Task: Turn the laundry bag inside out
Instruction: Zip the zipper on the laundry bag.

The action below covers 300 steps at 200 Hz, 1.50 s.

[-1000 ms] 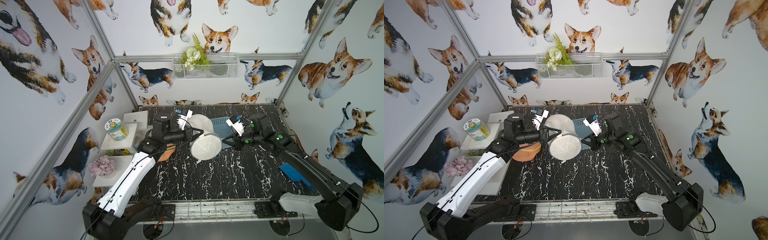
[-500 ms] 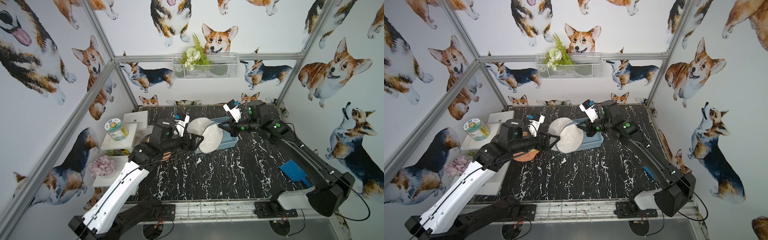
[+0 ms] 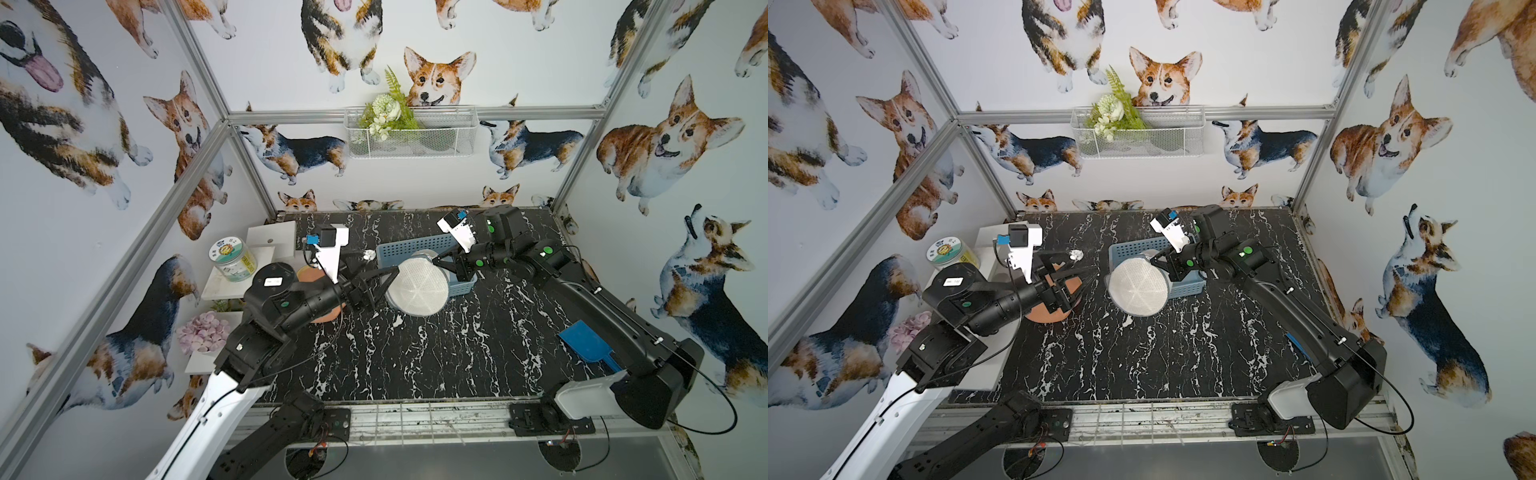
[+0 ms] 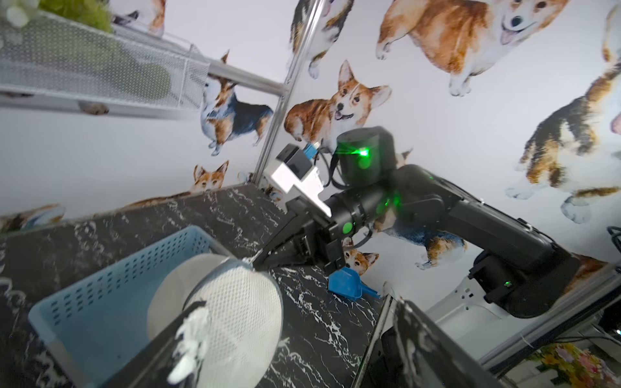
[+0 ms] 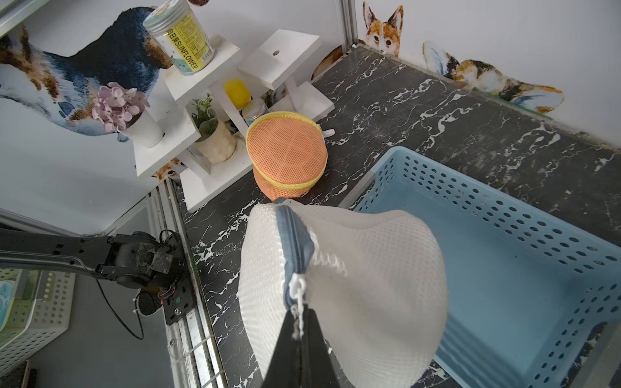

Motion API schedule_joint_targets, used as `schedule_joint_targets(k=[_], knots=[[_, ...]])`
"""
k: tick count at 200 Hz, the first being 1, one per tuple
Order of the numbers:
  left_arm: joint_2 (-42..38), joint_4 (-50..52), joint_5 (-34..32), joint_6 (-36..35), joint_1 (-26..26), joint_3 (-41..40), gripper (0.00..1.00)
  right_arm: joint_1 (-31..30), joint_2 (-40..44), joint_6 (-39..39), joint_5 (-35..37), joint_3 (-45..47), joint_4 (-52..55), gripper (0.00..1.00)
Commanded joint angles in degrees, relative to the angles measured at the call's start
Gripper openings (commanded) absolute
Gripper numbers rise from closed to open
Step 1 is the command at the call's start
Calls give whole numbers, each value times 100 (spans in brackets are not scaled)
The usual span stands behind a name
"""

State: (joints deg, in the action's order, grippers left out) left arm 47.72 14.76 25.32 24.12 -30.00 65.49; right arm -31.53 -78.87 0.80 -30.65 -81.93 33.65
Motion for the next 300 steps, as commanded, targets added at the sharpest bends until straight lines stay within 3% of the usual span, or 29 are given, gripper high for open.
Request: schedule_joint_targets(k=[1, 26, 52, 96, 108, 126, 169, 208, 245, 300], knots=[[482, -107, 568, -224, 7, -340, 90, -110, -104, -307, -426, -142, 187, 0], [756, -868, 436, -337, 33, -601, 93, -265, -250, -615, -483, -360, 597, 0], [1192, -1201, 849, -304, 76, -565, 93, -266, -234, -580, -598, -359, 521, 0], [1436, -884, 1116, -468, 82, -673, 91, -266, -261, -580, -647, -350, 431, 0], [1441, -869, 1189, -495, 82, -741, 84, -262, -261, -526, -591, -358, 372, 0], [1508, -838, 1323, -492, 82, -776, 64, -264, -258, -430, -520, -385, 273, 0], [1543, -724, 1303, -544, 82, -793, 41, -261, -226, -307, -622, -416, 178, 0], [1631, -732, 1377, -499, 73, -816, 38, -258, -143, -80, -635, -312, -98, 0], [1531, -893, 1252, -366, 80, -863, 0, -264, -93, 109, -559, -181, -258, 0], [1306, -1253, 992, -15, 140, -1020, 0, -208, 180, 470, -165, 396, -596, 0]])
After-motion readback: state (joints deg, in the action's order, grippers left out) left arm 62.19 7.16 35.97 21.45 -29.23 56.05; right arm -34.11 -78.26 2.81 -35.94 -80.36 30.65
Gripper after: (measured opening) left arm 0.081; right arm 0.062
